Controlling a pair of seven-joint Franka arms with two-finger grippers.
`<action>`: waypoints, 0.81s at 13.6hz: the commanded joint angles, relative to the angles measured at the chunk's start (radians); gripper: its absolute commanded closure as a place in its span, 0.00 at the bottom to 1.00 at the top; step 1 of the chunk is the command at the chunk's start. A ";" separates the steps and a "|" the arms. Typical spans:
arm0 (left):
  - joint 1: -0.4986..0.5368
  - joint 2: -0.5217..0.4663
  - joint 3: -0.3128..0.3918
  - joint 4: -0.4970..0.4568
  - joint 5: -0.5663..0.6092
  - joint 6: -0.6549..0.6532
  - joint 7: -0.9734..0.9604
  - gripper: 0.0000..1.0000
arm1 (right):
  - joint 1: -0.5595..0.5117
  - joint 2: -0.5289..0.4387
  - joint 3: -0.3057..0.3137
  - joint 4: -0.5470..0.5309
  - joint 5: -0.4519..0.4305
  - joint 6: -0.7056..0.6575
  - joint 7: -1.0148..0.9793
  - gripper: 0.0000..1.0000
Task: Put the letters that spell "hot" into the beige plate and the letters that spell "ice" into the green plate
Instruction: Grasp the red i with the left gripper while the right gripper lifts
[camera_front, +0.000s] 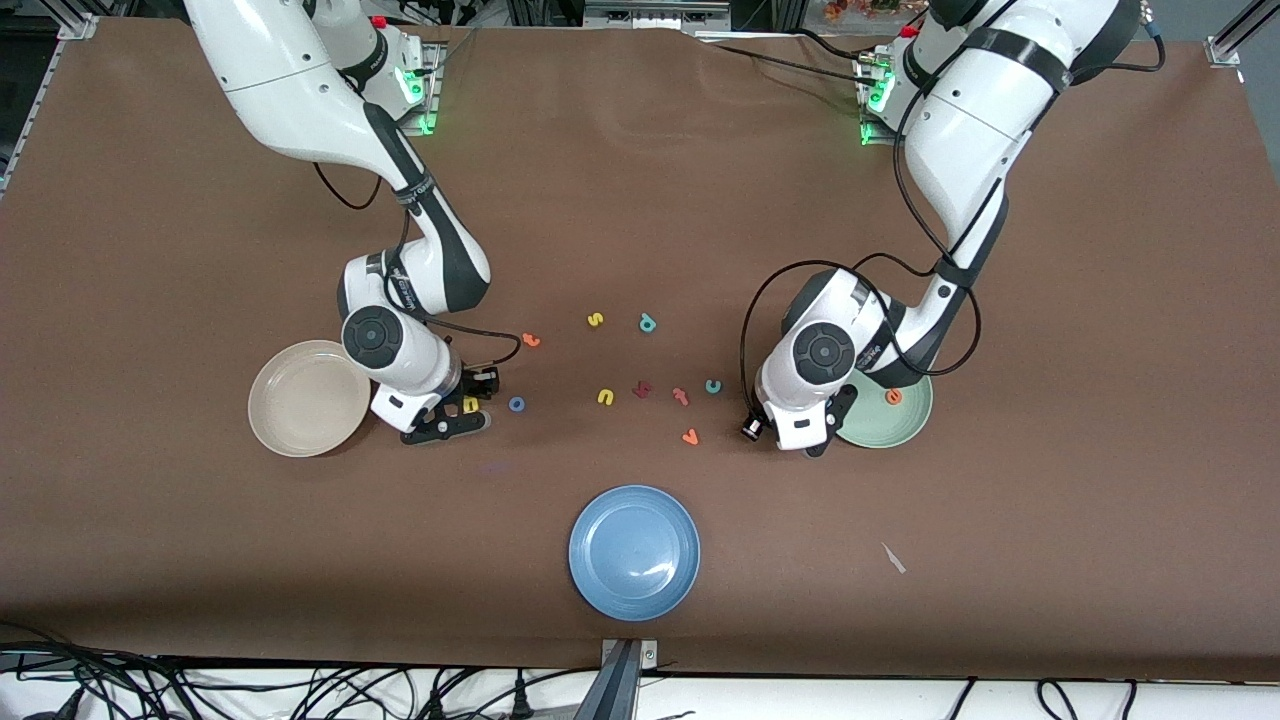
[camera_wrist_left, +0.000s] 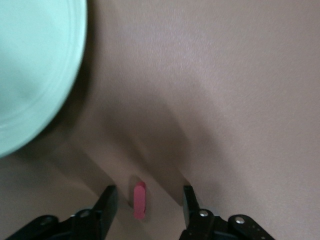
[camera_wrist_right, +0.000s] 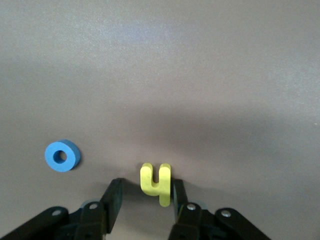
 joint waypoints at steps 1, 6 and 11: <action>-0.013 0.020 0.012 0.030 -0.005 -0.008 -0.005 0.48 | 0.011 0.020 -0.009 0.027 0.000 -0.017 0.004 0.61; -0.014 0.020 0.013 0.030 -0.003 -0.008 0.001 0.80 | 0.011 0.022 -0.009 0.029 0.002 -0.017 0.001 0.76; -0.010 0.018 0.013 0.030 0.000 -0.008 0.009 1.00 | -0.003 -0.001 -0.011 0.027 -0.007 -0.053 -0.005 0.76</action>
